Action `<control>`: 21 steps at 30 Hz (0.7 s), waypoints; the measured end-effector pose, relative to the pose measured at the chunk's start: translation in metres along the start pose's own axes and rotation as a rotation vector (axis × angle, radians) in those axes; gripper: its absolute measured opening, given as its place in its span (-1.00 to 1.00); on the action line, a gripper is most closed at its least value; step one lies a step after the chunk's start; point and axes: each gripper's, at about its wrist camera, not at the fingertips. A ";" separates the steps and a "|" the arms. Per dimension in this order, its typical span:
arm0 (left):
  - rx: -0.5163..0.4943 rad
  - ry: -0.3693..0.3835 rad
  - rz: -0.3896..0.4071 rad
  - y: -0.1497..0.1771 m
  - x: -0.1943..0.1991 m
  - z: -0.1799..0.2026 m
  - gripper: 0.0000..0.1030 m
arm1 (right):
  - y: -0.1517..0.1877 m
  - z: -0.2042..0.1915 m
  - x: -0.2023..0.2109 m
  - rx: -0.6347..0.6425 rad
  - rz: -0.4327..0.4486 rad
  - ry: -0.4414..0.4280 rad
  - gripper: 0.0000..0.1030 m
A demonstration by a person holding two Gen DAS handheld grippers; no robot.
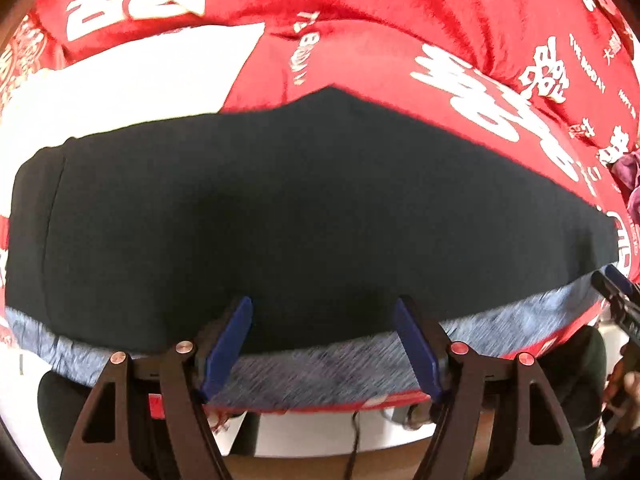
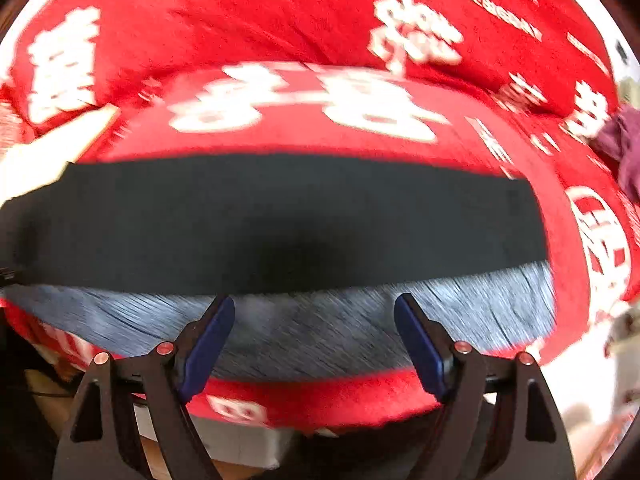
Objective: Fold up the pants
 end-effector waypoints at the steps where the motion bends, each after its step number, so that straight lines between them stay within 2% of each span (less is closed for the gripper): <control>1: -0.004 -0.001 -0.002 -0.004 -0.004 0.006 0.44 | -0.009 -0.008 -0.001 0.019 0.025 -0.026 0.66; 3: 0.009 -0.022 -0.013 -0.011 -0.016 0.007 0.44 | -0.023 -0.032 -0.009 0.089 0.057 -0.095 0.66; 5: 0.046 -0.063 -0.024 -0.021 -0.024 -0.006 0.44 | -0.032 -0.052 -0.028 0.185 0.041 -0.103 0.66; 7: 0.089 -0.001 -0.035 -0.024 -0.018 -0.027 0.44 | -0.033 -0.051 -0.046 0.223 0.009 -0.091 0.67; 8: 0.108 0.035 -0.040 -0.025 -0.012 -0.036 0.44 | -0.031 -0.038 -0.045 0.207 0.044 -0.125 0.68; 10: 0.136 0.053 -0.025 -0.025 0.001 -0.055 0.44 | -0.023 -0.008 -0.042 0.163 0.030 -0.066 0.69; 11: 0.146 0.064 -0.023 -0.025 0.004 -0.059 0.44 | -0.016 0.016 -0.040 0.112 0.031 -0.074 0.71; 12: 0.161 0.063 -0.015 -0.025 0.008 -0.064 0.44 | -0.007 0.039 -0.039 0.052 0.021 -0.038 0.71; 14: 0.178 0.011 0.013 -0.034 0.011 -0.069 0.44 | 0.012 0.084 -0.037 -0.046 -0.008 0.042 0.71; 16: 0.201 -0.027 0.042 -0.036 0.018 -0.075 0.44 | 0.032 0.125 -0.027 -0.164 -0.008 0.054 0.67; 17: 0.206 -0.031 0.054 -0.036 0.020 -0.080 0.44 | 0.037 0.134 -0.017 -0.190 0.018 0.017 0.65; 19: 0.231 -0.063 0.077 -0.035 0.022 -0.091 0.46 | 0.038 0.128 -0.002 -0.171 0.033 0.065 0.69; 20: 0.249 -0.094 0.073 -0.039 0.017 -0.100 0.65 | 0.037 0.117 0.001 -0.113 0.051 0.041 0.71; 21: 0.275 -0.152 0.054 -0.037 0.014 -0.117 0.72 | 0.038 0.109 -0.001 -0.071 0.037 0.037 0.74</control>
Point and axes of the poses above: each gripper's, at about its wrist camera, not at the fingertips, and x roughly against the way its jaws point, z to its right, y to its underside, and after that the axes turned 15 degrees about x, right-handed
